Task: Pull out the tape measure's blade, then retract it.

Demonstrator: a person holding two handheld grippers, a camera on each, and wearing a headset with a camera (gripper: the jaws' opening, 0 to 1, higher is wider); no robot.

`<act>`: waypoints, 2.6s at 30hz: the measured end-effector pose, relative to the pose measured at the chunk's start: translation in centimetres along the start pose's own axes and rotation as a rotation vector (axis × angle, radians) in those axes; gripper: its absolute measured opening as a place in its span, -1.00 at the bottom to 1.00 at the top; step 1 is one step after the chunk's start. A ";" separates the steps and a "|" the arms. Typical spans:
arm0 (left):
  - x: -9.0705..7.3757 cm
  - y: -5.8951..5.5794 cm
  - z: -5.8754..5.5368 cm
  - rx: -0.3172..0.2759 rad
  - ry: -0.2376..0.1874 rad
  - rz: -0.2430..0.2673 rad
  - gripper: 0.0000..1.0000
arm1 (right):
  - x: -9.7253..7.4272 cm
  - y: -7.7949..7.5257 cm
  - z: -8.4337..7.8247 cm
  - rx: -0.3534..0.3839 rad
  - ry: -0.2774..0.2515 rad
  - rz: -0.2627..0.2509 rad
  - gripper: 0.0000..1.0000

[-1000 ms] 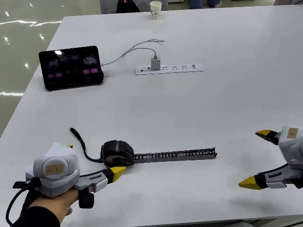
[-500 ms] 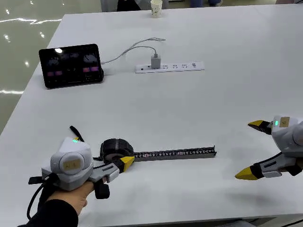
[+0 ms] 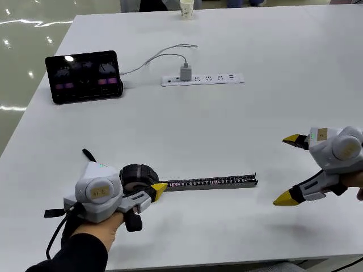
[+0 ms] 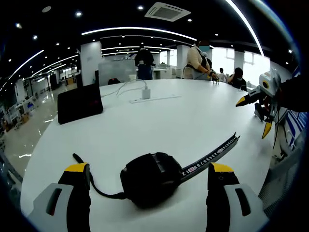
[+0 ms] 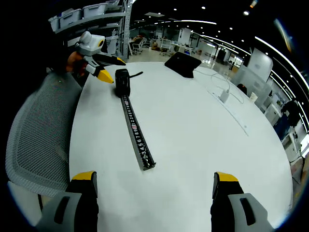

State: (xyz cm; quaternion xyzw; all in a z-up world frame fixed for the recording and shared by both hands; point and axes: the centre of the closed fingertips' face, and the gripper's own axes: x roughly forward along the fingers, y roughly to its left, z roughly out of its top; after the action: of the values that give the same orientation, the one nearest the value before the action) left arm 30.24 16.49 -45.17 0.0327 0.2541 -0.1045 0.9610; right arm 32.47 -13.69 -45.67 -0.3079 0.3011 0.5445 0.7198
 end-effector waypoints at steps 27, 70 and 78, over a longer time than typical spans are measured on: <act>1.4 0.6 0.4 -0.082 -0.073 0.078 0.98 | 5.0 0.0 0.1 -0.071 0.066 0.137 0.98; 1.9 1.1 -0.1 -0.098 -0.061 0.084 0.98 | 6.6 1.1 -1.5 -0.217 0.190 0.277 -0.61; 1.8 1.4 -0.1 -0.100 -0.065 0.090 0.98 | 6.8 1.3 -1.9 -0.231 0.204 0.289 -0.73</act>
State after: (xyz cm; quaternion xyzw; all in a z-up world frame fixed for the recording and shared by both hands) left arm 32.05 17.51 -46.14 -0.0073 0.2258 -0.0492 0.9729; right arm 32.56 -10.77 -52.24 -0.3956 0.3493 0.6387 0.5600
